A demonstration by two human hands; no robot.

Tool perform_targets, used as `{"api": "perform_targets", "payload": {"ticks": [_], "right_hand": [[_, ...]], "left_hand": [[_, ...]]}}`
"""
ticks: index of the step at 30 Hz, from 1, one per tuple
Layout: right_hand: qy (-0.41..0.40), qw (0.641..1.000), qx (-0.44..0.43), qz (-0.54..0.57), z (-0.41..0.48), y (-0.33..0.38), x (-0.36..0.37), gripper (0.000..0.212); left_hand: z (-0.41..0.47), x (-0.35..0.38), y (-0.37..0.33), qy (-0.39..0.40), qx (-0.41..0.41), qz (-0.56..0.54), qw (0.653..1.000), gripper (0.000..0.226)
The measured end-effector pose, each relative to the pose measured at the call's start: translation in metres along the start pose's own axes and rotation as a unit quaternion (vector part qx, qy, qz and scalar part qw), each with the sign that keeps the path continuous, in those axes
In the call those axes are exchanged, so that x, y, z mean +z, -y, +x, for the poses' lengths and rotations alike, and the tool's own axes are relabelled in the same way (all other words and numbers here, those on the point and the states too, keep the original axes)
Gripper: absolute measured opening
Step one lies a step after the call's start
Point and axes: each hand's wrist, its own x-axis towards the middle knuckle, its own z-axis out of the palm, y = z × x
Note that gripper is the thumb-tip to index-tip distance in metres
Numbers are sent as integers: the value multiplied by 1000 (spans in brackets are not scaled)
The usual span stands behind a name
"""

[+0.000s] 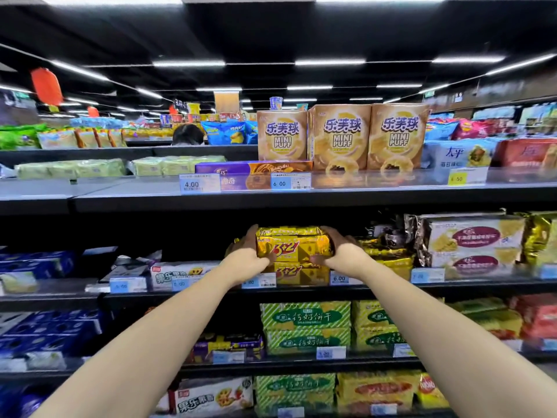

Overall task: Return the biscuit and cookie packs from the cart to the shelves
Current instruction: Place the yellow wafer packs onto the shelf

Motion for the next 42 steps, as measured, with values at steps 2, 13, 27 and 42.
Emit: {"api": "perform_targets", "payload": {"ticks": [2,13,27,42], "right_hand": [[-4,1000,-1,-5,0,-1,2,102],[-79,995,-23,-55,-20,-10,12,100],[-165,974,-60,-140,-103,7,66,64],[137,955,-148,-218,-247,256,345,52]], "left_hand": [[2,2,-2,2,-7,-3,1000,99],[-4,13,4,-59,-21,61,996,103],[-117,28,46,-170,105,181,963,53],[-416,-68,330,41,-64,284,956,43]]}}
